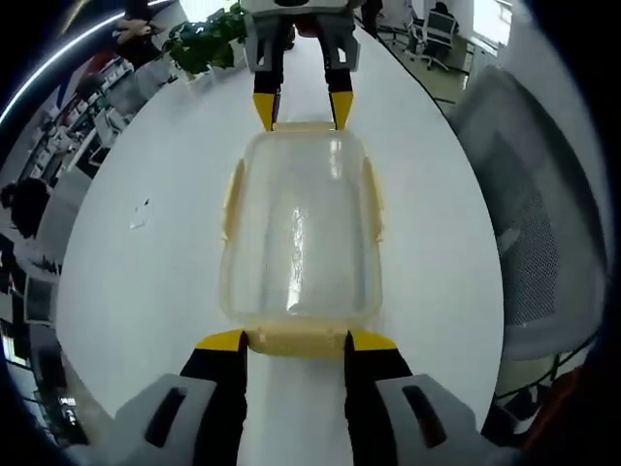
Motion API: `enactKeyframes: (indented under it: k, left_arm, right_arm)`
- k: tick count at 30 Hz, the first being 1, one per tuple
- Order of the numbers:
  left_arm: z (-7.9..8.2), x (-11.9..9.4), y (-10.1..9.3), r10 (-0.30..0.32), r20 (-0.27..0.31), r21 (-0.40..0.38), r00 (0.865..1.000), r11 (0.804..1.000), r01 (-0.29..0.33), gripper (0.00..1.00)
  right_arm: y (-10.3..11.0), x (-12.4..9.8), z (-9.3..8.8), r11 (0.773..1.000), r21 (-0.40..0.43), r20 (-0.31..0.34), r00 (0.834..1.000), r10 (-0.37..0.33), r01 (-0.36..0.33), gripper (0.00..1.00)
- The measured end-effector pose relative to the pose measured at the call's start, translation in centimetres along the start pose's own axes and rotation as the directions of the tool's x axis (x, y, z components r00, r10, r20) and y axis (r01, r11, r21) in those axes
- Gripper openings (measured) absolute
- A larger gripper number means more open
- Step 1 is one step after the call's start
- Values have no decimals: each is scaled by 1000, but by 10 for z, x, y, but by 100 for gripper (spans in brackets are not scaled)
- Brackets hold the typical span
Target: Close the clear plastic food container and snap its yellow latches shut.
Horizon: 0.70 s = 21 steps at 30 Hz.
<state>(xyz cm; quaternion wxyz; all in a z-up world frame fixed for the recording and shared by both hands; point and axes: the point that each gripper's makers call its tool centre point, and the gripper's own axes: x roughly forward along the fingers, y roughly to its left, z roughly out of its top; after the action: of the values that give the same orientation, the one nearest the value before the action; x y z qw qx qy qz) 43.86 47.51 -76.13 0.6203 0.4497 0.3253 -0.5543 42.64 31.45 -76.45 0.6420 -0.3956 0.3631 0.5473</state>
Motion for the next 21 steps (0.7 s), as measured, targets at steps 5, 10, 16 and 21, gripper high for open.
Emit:
enactKeyframes:
  k: [5, 10, 16, 21]
  left_arm:
    - [8, 2, -1, -1, 8, 2, 1000, 1000, 1, 38]
    - [16, 6, -1, 1, 12, 2, 1000, 1000, -1, 38]
    - [24, 9, -2, 0, 17, 1, 1000, 1000, 0, 38]
    - [34, 11, -2, -4, 27, 5, 1000, 1000, 4, 38]
  right_arm:
    - [1, -5, -6, 1000, 2, -7, 1000, -2, 2, 38]
    - [1, -10, -13, 1000, 2, -13, 1000, -5, 5, 38]
    - [0, -14, -23, 1000, 3, -22, 1000, -2, 2, 38]
    - [0, -18, -31, 1000, 8, -26, 1000, 0, 0, 38]
